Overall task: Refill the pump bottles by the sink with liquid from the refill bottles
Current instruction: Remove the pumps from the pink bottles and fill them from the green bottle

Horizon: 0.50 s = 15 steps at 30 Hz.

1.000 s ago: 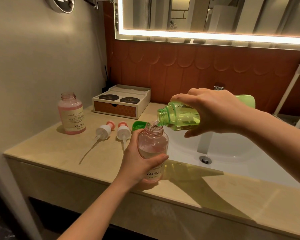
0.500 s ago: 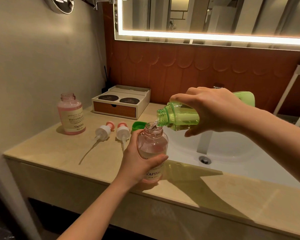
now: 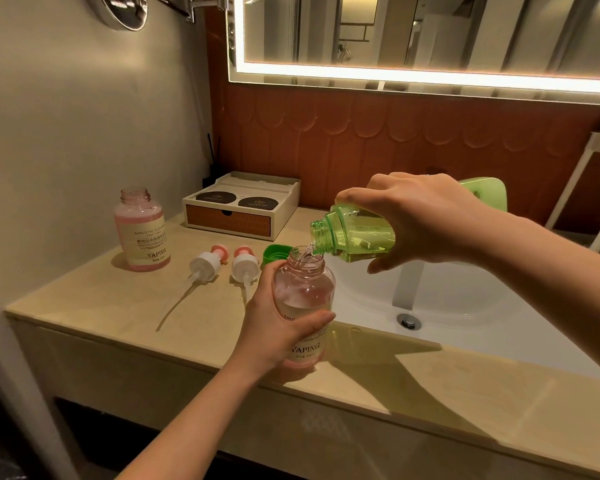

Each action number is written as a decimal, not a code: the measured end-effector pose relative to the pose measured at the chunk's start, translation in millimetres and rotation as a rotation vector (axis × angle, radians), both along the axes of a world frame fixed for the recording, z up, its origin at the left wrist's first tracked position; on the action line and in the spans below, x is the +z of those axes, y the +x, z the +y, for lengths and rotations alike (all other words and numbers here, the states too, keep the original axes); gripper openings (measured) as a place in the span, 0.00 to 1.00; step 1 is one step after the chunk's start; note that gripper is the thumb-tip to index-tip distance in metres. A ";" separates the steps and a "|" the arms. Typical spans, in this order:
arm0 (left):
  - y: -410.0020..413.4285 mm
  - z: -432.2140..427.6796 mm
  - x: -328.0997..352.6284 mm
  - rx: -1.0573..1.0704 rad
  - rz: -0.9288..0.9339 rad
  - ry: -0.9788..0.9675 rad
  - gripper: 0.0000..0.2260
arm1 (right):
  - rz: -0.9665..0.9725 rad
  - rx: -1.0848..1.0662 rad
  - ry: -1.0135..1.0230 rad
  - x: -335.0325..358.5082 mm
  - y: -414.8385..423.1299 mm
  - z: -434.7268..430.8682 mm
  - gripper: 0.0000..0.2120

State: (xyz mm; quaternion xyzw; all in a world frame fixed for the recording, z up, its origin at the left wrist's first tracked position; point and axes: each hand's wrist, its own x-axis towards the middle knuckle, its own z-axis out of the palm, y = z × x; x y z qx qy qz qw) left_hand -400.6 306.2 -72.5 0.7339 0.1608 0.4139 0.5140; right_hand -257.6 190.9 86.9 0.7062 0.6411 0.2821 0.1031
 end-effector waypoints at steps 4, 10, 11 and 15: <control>0.0 0.2 -0.2 0.007 0.005 0.004 0.32 | -0.006 -0.003 -0.005 0.5 0.1 1.1 0.44; 0.8 1.2 -1.8 0.020 0.020 0.012 0.31 | -0.012 0.005 -0.003 0.9 1.2 3.2 0.45; 0.8 1.6 -2.0 0.021 0.019 0.014 0.31 | -0.013 0.005 -0.004 1.0 1.3 3.5 0.45; 0.7 1.8 -1.7 0.014 0.016 0.010 0.32 | -0.013 0.002 -0.007 1.5 0.8 5.2 0.45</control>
